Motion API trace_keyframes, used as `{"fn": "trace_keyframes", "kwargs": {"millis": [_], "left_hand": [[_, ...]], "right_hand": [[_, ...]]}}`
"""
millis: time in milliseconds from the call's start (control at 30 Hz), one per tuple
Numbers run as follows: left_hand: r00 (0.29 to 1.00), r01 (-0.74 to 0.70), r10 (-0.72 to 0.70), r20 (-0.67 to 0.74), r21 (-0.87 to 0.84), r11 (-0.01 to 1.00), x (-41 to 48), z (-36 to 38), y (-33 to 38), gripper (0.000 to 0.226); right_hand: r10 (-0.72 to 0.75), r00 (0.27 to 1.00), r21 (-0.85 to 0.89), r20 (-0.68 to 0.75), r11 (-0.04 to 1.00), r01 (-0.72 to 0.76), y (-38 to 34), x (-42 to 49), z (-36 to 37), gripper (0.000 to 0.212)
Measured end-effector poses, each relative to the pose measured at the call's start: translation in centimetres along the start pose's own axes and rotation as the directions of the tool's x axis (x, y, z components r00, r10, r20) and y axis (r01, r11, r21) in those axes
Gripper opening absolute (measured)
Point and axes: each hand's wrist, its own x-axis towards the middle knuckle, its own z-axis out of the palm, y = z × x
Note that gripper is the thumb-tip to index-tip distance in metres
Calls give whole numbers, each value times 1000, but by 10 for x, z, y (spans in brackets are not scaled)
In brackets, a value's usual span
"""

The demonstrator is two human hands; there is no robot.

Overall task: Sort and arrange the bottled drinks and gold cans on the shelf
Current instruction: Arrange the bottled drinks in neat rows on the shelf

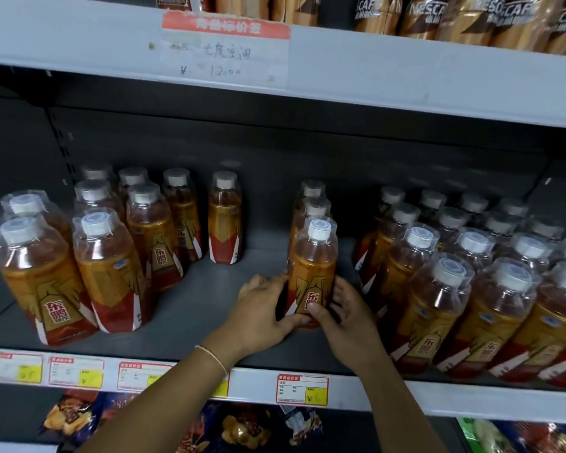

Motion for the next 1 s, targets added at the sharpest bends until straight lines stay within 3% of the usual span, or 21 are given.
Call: {"fn": "trace_keyframes", "kwargs": {"millis": [533, 633, 700, 767, 867, 933, 1000], "left_hand": [[999, -4, 4, -48, -1, 1000, 2, 1, 3, 80], [999, 0, 1, -34, 32, 999, 0, -2, 5, 76], [1000, -10, 10, -12, 48, 999, 0, -7, 5, 73], [999, -39, 38, 17, 47, 998, -1, -14, 3, 66], [1000, -7, 9, -29, 54, 999, -3, -31, -6, 55], [992, 94, -88, -96, 60, 994, -4, -47, -16, 47], [975, 170, -165, -148, 22, 985, -7, -63, -26, 41]], "right_hand": [[-21, 999, -56, -29, 998, 19, 0, -3, 4, 56], [-25, 990, -125, -137, 992, 7, -5, -5, 5, 53], [-86, 959, -235, -271, 972, 21, -14, -12, 7, 38], [-237, 910, -364, -340, 926, 105, -22, -21, 15, 34], [-484, 829, -385, -281, 848, 365, -37, -34, 39, 21], [-514, 828, -306, -224, 844, 441, -52, -31, 59, 16], [-523, 834, -282, -177, 839, 466, -67, -16, 79, 25]]}}
